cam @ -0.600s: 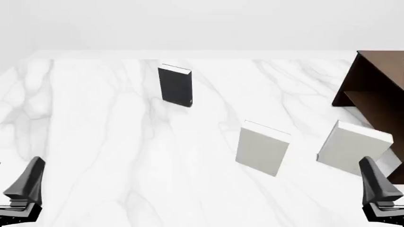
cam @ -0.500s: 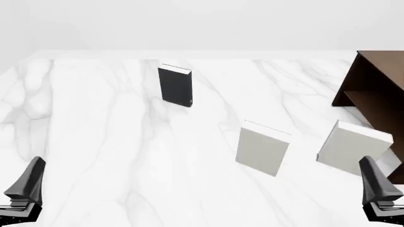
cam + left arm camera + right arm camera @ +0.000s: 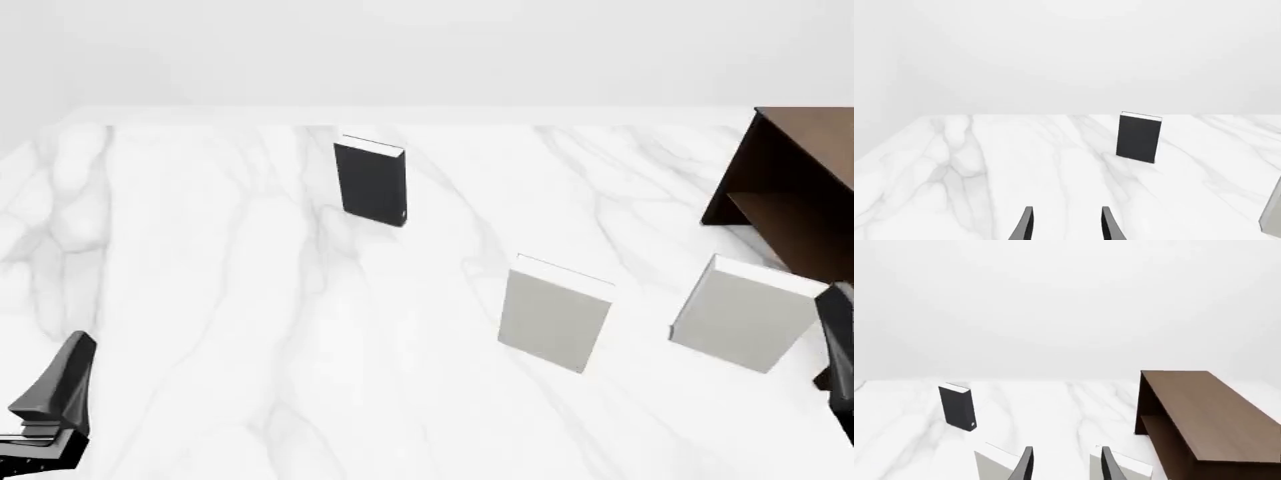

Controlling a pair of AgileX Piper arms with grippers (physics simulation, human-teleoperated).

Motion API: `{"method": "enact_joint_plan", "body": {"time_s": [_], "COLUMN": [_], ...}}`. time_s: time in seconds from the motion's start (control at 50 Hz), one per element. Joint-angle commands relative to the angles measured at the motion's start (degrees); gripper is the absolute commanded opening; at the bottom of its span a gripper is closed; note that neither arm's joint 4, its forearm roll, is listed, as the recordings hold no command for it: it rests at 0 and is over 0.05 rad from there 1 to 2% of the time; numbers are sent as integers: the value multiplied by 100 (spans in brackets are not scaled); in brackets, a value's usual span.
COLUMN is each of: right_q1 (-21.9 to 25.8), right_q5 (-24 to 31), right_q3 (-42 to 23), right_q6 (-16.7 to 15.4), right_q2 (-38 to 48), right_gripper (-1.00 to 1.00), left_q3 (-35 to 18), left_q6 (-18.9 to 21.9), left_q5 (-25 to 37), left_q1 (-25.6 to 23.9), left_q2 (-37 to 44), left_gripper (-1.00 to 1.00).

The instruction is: Pick up the book on the left and place it on top of the shelf.

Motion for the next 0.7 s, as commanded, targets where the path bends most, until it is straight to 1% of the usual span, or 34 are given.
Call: {"method": "enact_joint_plan", "body": {"time_s": [0.02,0.04,0.06,0.1,0.12,0.14,0.18,0.2,0.22,0.24,0.28,0.3,0.36,0.4,0.42,0.44,0.48,0.5,0.52,0.58,0.66,0.7], "right_q1": [503,566,591,632,632,674,751,873,933,924,965,1055,1125,1182,1283,1322,1398,1443,1396,1456,1567,1548], "right_q5": [564,574,600,673,674,722,808,864,901,945,1019,1149,1239,1353,1427,1474,1537,1583,1592,1695,1748,1744], "right_q3": [-1194,-1271,-1350,-1546,-1547,-1657,-1815,-1912,-1984,-2074,-2201,-2414,-2578,-2837,-2968,-3065,-3136,-3213,-3293,-3550,-3686,-3733], "right_q6": [-226,-262,-226,-381,-381,-459,-465,-575,-601,-537,-539,-580,-625,-696,-786,-777,-801,-897,-866,-952,-1063,-1061], "right_q2": [525,629,708,868,869,984,1082,1231,1310,1343,1479,1657,1812,2064,2207,2274,2384,2495,2498,2810,3078,3144], "right_gripper": [100,100,100,100,100,100,100,100,100,100,100,100,100,100,100,100,100,100,100,100,100,100], "left_q3": [0,0,0,0,0,0,0,0,0,0,0,0,0,0,0,0,0,0,0,0,0,0], "left_q6": [0,0,0,0,0,0,0,0,0,0,0,0,0,0,0,0,0,0,0,0,0,0], "left_q5": [0,0,0,0,0,0,0,0,0,0,0,0,0,0,0,0,0,0,0,0,0,0], "left_q1": [0,0,0,0,0,0,0,0,0,0,0,0,0,0,0,0,0,0,0,0,0,0], "left_q2": [0,0,0,0,0,0,0,0,0,0,0,0,0,0,0,0,0,0,0,0,0,0], "left_gripper": [100,100,100,100,100,100,100,100,100,100,100,100,100,100,100,100,100,100,100,100,100,100]}}
